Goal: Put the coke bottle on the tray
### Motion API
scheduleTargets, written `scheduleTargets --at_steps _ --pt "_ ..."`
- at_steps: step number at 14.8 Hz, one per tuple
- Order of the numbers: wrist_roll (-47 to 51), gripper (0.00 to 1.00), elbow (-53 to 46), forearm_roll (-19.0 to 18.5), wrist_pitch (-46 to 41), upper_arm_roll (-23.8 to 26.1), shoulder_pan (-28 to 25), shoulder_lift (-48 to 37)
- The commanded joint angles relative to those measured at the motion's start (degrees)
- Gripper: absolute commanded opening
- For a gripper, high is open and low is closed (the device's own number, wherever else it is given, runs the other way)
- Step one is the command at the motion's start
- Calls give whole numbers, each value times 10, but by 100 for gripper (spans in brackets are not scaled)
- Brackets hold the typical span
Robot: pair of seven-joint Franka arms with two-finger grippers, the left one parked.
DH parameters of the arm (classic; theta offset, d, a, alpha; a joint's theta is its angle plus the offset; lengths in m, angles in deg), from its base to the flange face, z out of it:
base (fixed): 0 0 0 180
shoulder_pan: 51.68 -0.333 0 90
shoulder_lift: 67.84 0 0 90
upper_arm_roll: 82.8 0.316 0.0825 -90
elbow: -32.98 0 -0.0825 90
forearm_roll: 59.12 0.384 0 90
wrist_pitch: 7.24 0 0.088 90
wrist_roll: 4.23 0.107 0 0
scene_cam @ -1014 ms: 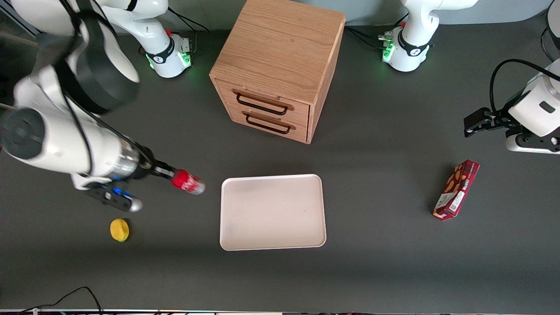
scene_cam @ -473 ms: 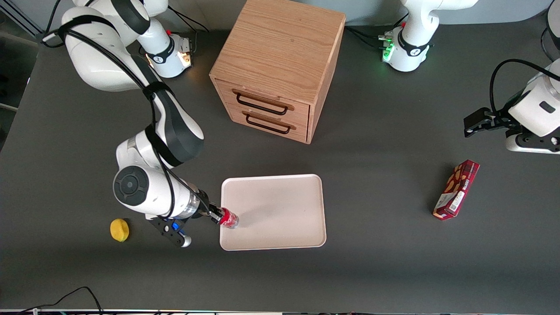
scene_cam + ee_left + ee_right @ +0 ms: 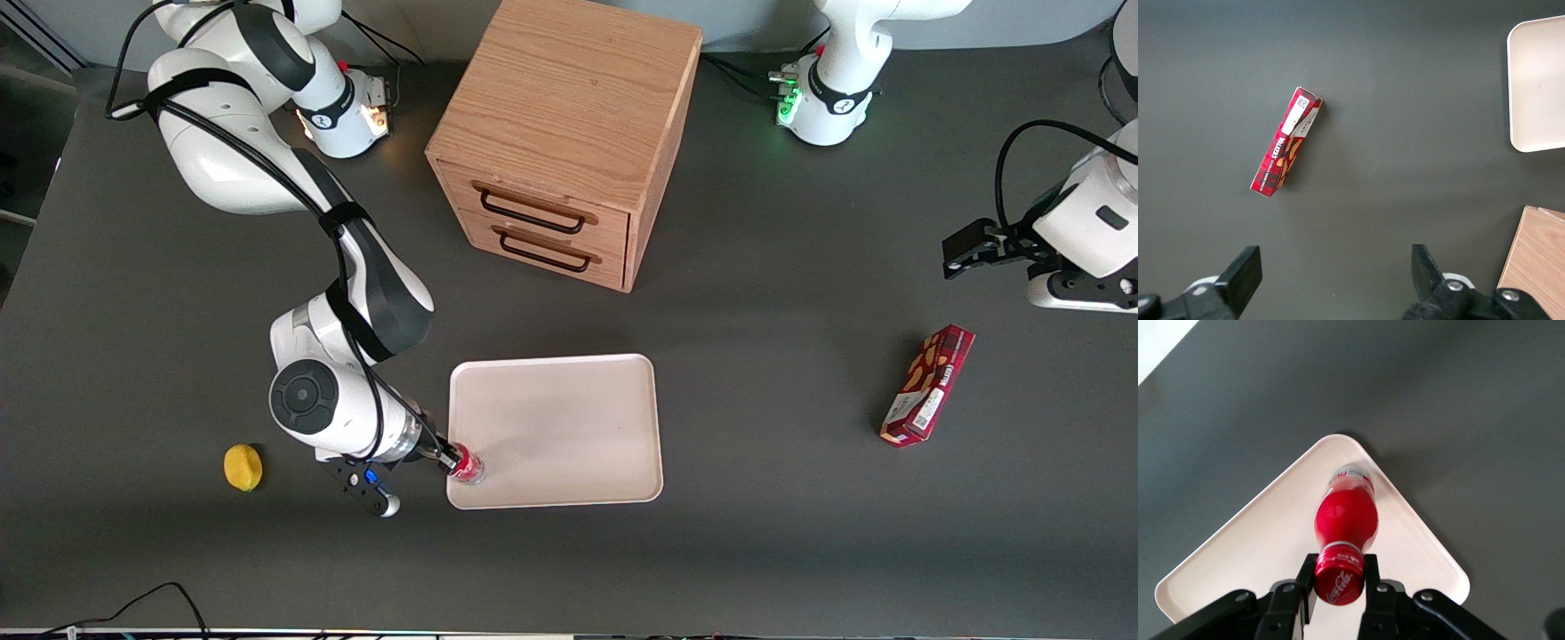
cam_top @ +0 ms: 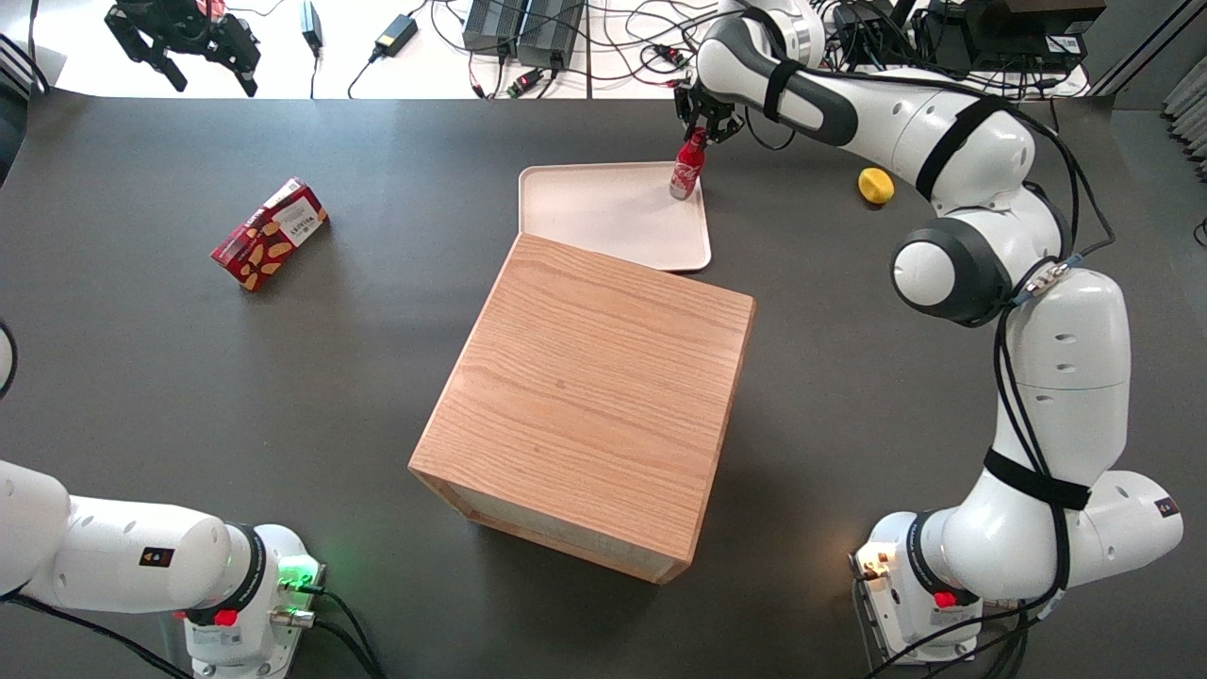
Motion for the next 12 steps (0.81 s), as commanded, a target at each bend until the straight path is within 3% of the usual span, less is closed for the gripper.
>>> scheduleTargets --at_steps 1,5,8,10,12 --pt "20 100 -28 -15 -5 7 -6 6" --pt "-4 100 -28 -21 -94 31 17 -54" --pt "-108 100 -23 -23 -234 54 44 -159" --pt "-186 100 25 -18 -317 56 75 -256" --pt "-280 100 119 0 -336 49 112 -360"
